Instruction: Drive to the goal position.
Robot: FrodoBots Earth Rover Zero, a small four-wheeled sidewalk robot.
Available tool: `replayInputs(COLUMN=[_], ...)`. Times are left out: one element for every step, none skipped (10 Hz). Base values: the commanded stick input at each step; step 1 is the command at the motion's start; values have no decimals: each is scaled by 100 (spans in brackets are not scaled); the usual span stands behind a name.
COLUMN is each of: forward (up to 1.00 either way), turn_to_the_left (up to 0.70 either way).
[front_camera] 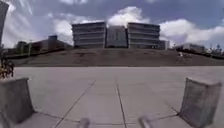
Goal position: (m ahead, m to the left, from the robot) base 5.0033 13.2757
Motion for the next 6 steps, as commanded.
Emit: replayInputs(forward=[70,70,70,70,70,70], turn_to_the_left=[0,0,0,0,0,0])
